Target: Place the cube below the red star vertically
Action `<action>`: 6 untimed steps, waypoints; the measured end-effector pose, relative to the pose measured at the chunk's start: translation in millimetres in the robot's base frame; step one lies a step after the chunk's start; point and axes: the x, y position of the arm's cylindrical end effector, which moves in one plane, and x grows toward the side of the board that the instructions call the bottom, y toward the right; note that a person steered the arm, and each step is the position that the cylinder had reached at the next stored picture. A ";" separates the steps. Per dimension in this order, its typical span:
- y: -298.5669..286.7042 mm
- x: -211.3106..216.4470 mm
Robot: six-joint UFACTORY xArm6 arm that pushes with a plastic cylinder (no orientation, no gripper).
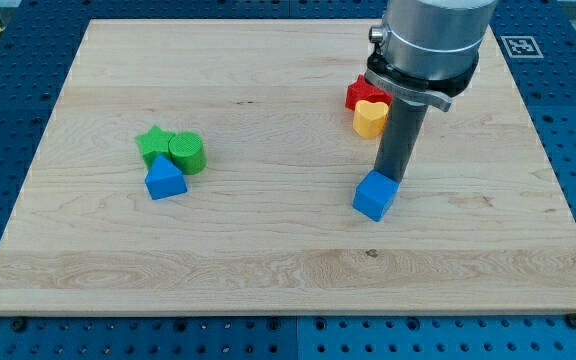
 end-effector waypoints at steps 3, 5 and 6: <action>-32.8 9.2; -37.4 9.2; -41.7 9.2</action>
